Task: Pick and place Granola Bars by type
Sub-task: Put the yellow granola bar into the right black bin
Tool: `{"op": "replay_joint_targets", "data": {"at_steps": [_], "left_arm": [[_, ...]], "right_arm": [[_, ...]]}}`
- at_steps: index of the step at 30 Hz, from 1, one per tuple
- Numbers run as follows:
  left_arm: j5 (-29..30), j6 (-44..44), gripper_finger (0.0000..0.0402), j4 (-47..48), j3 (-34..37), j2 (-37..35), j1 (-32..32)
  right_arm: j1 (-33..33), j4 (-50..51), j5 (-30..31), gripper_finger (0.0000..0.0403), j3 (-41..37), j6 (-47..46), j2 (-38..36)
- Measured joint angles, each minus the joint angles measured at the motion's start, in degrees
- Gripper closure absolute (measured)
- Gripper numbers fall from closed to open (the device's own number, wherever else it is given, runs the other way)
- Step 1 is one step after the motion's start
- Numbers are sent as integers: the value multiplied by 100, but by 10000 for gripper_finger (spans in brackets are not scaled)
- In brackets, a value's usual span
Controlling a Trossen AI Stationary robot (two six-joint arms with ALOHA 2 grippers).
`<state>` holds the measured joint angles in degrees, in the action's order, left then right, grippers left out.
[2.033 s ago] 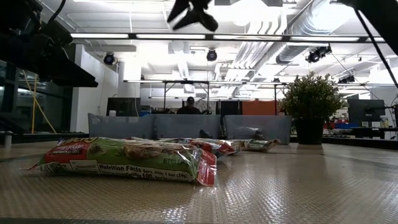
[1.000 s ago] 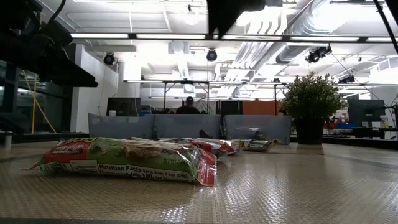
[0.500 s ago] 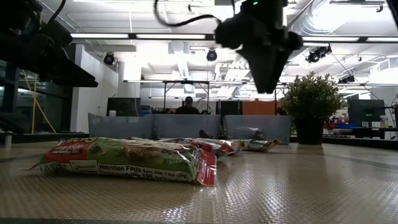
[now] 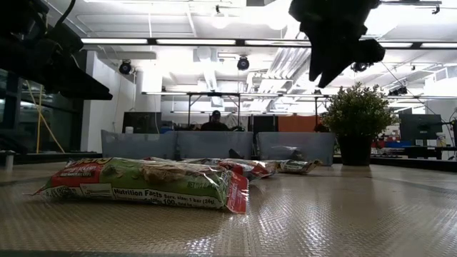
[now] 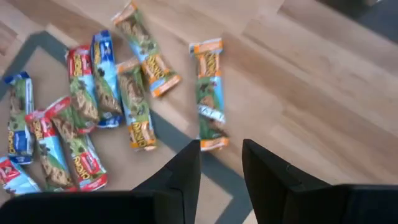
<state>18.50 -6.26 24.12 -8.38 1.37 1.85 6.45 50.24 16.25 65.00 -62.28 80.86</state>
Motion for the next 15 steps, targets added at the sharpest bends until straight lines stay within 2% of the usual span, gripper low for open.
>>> {"op": "replay_joint_targets", "data": {"at_steps": [7, 15], "left_arm": [[0, 0, 159, 0, 0, 0, 2], [0, 0, 159, -2, -2, -1, 0]], "right_arm": [[-609, -710, -671, 299, -491, 1519, -188], [-1108, -739, -1187, 299, -495, 1915, 247]]}}
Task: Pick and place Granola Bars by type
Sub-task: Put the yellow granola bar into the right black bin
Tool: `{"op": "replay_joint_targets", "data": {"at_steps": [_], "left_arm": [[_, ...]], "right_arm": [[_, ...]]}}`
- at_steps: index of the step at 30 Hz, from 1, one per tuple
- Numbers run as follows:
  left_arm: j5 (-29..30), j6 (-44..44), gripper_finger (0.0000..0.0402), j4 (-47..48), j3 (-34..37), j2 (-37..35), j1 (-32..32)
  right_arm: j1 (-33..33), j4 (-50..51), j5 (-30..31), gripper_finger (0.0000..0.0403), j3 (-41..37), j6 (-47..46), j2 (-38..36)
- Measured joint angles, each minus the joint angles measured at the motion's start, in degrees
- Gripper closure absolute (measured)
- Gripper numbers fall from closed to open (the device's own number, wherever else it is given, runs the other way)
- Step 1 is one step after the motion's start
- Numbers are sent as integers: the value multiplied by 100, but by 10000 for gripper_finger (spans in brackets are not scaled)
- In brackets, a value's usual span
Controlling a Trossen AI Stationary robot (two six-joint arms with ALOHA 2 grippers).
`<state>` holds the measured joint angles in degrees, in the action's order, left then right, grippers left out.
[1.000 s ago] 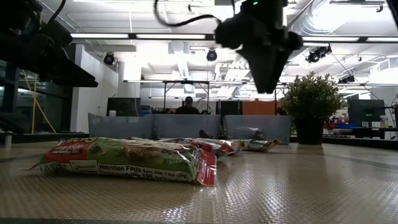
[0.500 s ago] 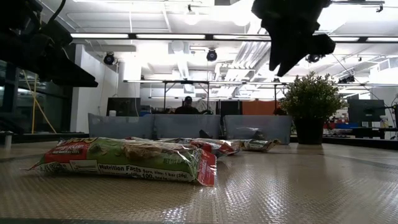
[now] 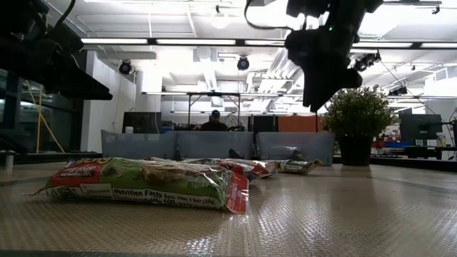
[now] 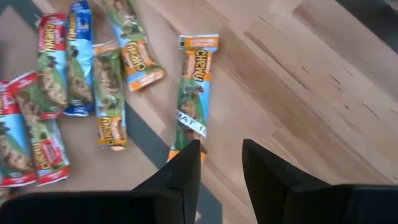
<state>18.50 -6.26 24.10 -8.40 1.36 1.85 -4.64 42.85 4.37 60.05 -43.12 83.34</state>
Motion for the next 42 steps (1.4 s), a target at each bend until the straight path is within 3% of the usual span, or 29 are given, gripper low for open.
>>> {"op": "replay_joint_targets", "data": {"at_steps": [4, 9, 14, 21, 29, 42], "left_arm": [[0, -2, 159, 0, 0, -1, 0], [-1, -1, 159, 1, 1, -1, 1], [0, -1, 159, 1, 2, 1, 2], [0, 0, 159, 1, 1, 1, 1], [0, -1, 159, 0, 2, -1, 1], [0, -2, 159, 2, 0, 1, 0]], "right_arm": [[-161, -89, -411, 295, 1, 75, 256], [-216, -110, -640, 260, 194, 322, 689], [-215, -64, -635, 211, 708, 610, 1187], [-215, 884, -126, 162, 1817, 872, 2032], [-213, 1599, -102, 153, 2826, 633, 2928], [-213, 1598, -137, 153, 2879, 261, 3208]]}}
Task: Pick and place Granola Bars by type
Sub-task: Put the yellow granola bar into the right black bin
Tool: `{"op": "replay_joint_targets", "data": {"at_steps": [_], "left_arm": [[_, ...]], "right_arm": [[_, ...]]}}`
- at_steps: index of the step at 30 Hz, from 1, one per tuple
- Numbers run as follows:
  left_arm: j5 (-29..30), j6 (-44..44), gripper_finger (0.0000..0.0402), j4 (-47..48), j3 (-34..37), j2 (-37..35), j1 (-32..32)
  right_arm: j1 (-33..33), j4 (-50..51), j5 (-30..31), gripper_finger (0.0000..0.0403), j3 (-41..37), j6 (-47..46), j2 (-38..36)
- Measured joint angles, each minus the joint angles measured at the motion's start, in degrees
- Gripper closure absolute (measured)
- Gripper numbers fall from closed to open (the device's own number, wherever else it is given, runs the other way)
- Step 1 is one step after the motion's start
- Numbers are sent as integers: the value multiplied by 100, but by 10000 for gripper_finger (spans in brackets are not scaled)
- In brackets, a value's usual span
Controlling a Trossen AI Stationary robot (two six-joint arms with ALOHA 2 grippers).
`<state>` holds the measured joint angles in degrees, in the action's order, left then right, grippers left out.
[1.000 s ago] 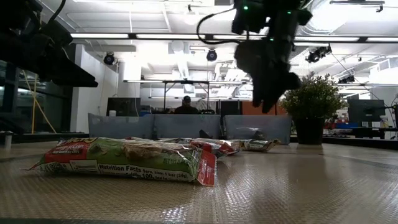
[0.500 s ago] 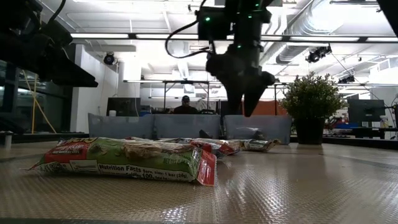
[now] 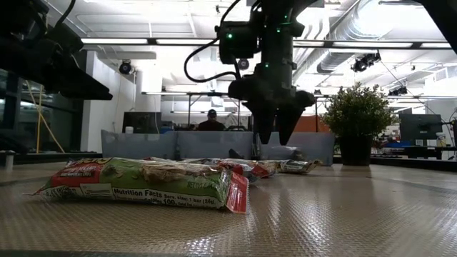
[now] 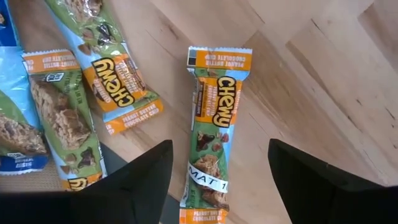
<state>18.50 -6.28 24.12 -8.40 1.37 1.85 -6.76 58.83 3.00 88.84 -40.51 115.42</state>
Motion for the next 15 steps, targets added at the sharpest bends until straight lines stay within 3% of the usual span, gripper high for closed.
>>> {"op": "replay_joint_targets", "data": {"at_steps": [15], "left_arm": [[-2, 2, 159, -2, 2, 0, 2]], "right_arm": [[-11, -507, -65, 153, -437, 68, 7]]}}
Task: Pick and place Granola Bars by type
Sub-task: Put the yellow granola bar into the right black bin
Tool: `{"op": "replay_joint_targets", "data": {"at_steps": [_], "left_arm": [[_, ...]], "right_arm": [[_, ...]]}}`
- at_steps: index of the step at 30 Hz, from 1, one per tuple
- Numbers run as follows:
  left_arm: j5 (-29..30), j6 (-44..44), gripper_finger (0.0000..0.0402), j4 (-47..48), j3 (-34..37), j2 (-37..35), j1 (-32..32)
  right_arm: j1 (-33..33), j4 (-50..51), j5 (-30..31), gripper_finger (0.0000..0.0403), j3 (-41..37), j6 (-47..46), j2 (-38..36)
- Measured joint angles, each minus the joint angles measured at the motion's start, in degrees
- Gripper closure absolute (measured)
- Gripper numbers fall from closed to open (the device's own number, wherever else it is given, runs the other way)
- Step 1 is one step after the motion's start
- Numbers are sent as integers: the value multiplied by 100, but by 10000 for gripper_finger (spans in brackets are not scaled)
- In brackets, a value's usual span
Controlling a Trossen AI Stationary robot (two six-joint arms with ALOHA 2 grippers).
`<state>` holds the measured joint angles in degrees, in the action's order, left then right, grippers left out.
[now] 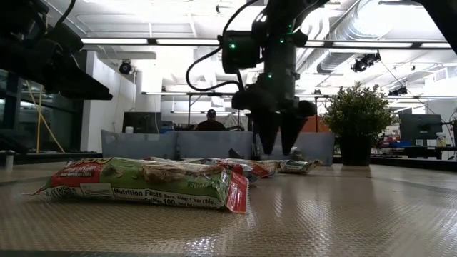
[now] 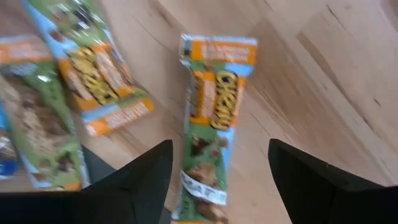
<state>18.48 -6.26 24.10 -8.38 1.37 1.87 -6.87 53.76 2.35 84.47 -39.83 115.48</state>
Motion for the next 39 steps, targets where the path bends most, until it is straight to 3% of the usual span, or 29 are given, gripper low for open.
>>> {"op": "replay_joint_targets", "data": {"at_steps": [39], "left_arm": [[1, -1, 159, 1, 0, 0, -1]], "right_arm": [[-28, -320, 128, 153, 0, -20, 79]]}}
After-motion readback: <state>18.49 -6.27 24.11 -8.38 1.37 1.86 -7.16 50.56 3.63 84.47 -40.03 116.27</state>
